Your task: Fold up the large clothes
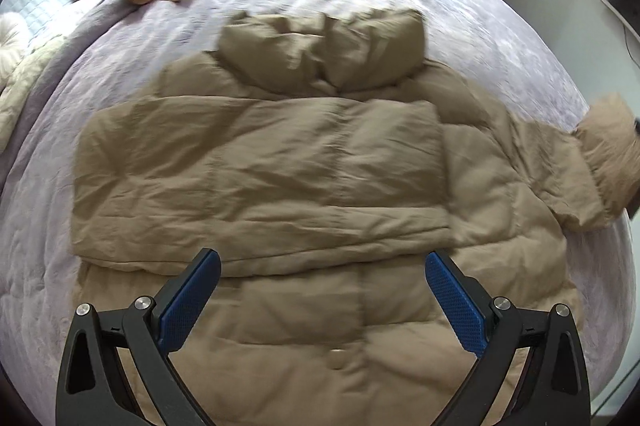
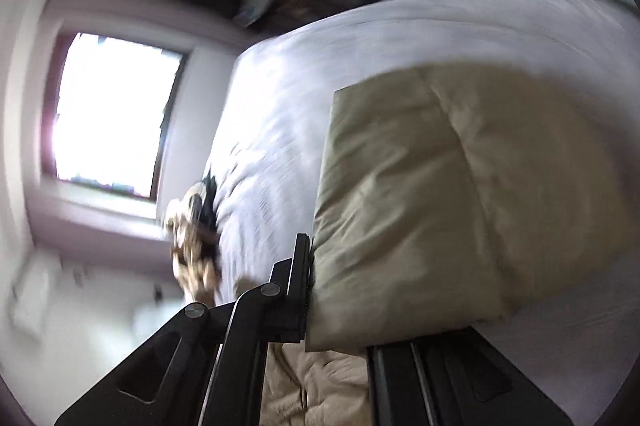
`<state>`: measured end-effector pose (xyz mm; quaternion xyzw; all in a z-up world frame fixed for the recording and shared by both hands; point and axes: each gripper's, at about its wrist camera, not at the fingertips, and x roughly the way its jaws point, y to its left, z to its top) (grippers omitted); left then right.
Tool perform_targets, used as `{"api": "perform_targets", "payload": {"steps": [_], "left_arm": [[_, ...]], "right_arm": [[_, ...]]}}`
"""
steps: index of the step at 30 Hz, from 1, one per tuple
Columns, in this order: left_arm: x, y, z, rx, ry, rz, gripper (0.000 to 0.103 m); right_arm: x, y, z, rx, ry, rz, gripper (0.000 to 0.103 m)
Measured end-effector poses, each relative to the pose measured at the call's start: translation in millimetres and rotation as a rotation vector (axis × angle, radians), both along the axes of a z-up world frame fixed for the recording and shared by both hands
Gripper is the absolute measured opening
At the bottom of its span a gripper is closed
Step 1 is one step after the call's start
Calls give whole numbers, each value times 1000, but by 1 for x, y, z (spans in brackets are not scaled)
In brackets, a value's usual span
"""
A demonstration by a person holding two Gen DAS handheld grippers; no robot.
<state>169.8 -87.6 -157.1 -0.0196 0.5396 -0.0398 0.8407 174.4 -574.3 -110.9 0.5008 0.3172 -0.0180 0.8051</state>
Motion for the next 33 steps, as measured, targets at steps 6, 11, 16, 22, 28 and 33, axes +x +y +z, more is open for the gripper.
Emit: {"api": "perform_targets", "payload": {"steps": [6,11,16,22,28,33], "left_arm": [[-4,49,3,-2,-29,79,102],[-8,101,2,1,-36,162,102],[-12,140,-5,1,-23,220,102],[-8,156,-10,-20,-15,231,102],[3,146,-17,-57,-9,215,102],[17,139,-16,-116,-17,175,102]], "right_arm": [[54,142,64,-320,-105,341,7],[62,295,49,-606,-108,614,7],[56,376,-27,-697,19,761,7],[54,381,-92,-665,205,748,10],[34,346,-69,-512,205,690,69],[28,291,-56,-351,217,445,69]]}}
